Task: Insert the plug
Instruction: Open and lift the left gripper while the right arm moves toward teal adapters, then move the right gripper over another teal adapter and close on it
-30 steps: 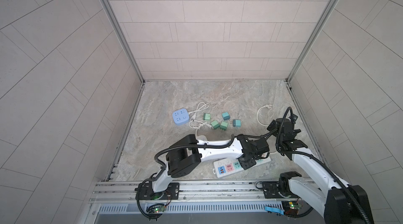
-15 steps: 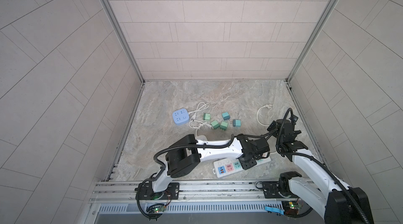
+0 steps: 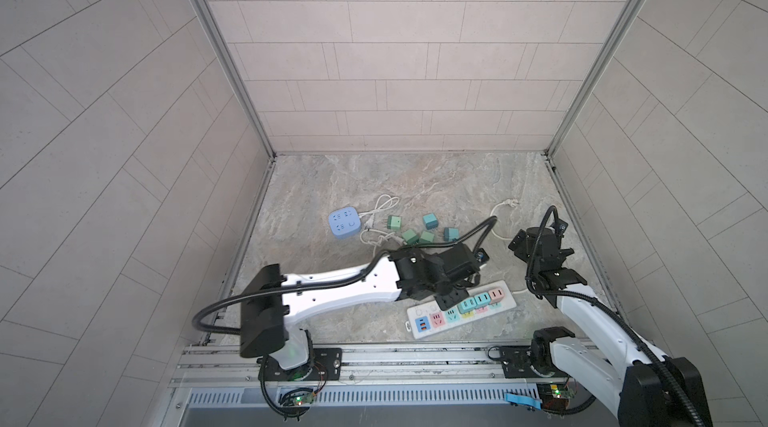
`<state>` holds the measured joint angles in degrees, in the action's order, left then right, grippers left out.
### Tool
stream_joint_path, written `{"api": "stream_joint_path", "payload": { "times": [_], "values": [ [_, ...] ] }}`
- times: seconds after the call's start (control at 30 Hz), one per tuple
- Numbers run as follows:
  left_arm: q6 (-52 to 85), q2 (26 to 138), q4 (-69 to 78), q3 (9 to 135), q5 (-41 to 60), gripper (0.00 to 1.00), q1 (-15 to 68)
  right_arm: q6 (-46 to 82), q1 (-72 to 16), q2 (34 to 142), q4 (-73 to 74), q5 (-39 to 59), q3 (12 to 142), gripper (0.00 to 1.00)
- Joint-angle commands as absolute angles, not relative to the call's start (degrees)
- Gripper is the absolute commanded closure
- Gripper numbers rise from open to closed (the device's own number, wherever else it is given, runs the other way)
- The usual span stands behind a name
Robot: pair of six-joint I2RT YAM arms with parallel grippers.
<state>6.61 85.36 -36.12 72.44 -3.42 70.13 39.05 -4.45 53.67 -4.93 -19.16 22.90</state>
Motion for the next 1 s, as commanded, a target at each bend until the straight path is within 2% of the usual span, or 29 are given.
{"api": "stream_joint_path", "payload": {
  "times": [0.0, 0.07, 0.13, 0.23, 0.3, 0.4, 0.57, 0.97],
  "values": [
    [10.9, 73.3, -28.1, 62.5, -6.6, 0.36, 65.6, 38.0, -4.3, 54.6, -5.1, -17.4, 23.3, 0.05],
    [13.3, 64.8, -21.9, 54.3, -7.7, 0.33, 62.8, 37.3, -4.3, 56.5, -5.0, -15.9, 24.3, 0.05],
    [15.2, 55.7, -15.3, 45.8, -10.5, 0.24, 60.9, 36.2, -4.4, 59.1, -5.0, -13.3, 25.8, 0.04],
    [18.0, 42.6, -9.8, 36.2, -15.7, 0.16, 59.3, 35.8, -4.6, 64.7, -7.3, -6.2, 29.8, 0.11],
    [18.7, 35.6, -7.9, 31.2, -16.6, 0.1, 58.6, 34.5, -7.8, 68.7, -7.6, -1.6, 32.6, 0.15],
    [19.0, 29.5, -7.8, 28.3, -17.2, 0.08, 58.3, 33.9, -15.5, 72.0, -9.9, -4.3, 37.4, 0.14],
    [19.2, 28.3, -10.0, 27.9, -20.7, 0.08, 58.2, 36.5, -22.0, 77.2, -9.8, -7.1, 43.7, 0.11],
    [19.5, 29.7, -10.5, 28.6, -19.3, 0.09, 58.2, 37.2, -23.5, 94.2, -15.1, -11.1, 60.3, 0.12]
  ]
}}
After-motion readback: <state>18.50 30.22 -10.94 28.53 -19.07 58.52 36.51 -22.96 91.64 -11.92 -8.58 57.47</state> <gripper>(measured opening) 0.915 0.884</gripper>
